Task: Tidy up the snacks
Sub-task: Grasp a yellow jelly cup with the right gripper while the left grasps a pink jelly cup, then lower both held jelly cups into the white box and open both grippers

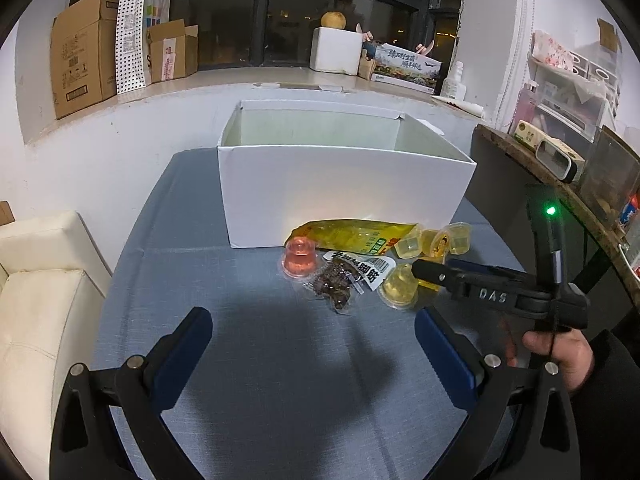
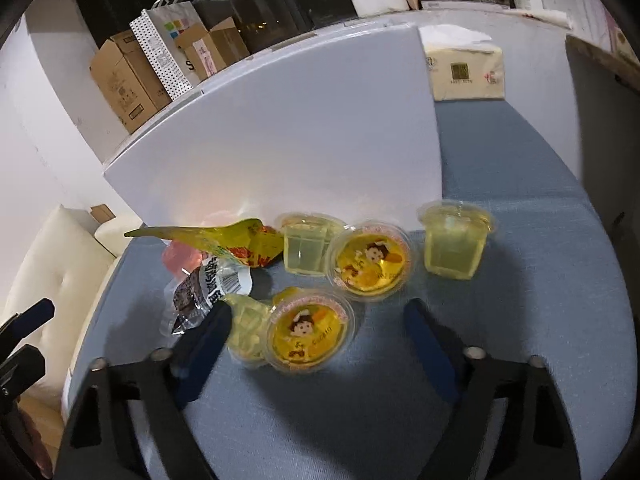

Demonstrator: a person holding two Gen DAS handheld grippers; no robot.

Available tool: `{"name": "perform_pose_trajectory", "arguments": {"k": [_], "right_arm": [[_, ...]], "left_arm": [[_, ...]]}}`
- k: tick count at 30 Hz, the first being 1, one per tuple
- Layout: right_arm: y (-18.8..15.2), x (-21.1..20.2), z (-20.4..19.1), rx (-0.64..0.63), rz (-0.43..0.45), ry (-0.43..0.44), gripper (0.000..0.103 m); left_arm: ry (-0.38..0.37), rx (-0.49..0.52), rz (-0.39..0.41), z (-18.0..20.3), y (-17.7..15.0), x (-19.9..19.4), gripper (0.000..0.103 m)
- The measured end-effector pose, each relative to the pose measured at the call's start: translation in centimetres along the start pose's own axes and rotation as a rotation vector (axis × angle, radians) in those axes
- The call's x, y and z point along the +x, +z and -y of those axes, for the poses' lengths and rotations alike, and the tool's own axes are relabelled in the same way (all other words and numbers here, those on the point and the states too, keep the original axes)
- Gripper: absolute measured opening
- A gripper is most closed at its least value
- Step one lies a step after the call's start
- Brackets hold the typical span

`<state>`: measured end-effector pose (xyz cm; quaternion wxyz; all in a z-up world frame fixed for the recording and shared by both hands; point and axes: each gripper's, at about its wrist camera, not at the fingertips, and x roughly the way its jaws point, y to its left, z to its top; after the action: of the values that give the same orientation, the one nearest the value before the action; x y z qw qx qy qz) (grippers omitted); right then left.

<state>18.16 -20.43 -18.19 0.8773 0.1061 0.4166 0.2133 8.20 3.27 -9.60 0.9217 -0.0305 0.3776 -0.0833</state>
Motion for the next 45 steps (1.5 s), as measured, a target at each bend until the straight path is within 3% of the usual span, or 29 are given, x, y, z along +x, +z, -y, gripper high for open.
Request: {"name": "perform_pose_trajectory", "arguments": {"k": [5, 15, 24, 30, 33, 35, 36, 45], "right_arm": [[-0.6, -0.5, -0.4, -0.001, 0.012, 0.053, 0.052], [-1.6, -4.3, -1.8, -0.018, 0.091, 0.008, 0.052], [-3.0, -10.0, -2.7, -0.017, 0.180, 0.002, 0.052], [-4.0, -10.6, -2.3, 0.004, 0.174, -0.002, 0.052], [-4.3, -10.6, -2.0, 0.009, 0.171, -0.004, 0.052], [-4.2, -10.6, -1.9, 0.009, 0.174, -0.004, 0.052], [-4.2, -10.6, -1.9, 0.009, 0.174, -0.001, 0.052], [-4.5, -10.1, -3.1, -0.015, 0.168, 0.018, 0.052]], "left_arm": [[0.002, -0.008, -0.004, -0.3, 0.0, 0.3, 0.103], [0.004, -0.015, -0.021, -0.5, 0.1, 1.5, 0.103], [0.027, -0.078, -0.059, -1.9, 2.7, 8.4, 0.103], [0.057, -0.144, -0.088, -3.1, 4.0, 12.4, 0.101], [0.054, -0.138, -0.128, -3.3, 3.9, 14.0, 0.071], [0.061, -0.114, -0.124, -3.1, 3.8, 14.1, 0.044], [0.048, -0.111, -0.123, -3.1, 3.7, 14.1, 0.039], [0.028, -0.080, -0.051, -3.6, 2.6, 10.1, 0.039]]}}
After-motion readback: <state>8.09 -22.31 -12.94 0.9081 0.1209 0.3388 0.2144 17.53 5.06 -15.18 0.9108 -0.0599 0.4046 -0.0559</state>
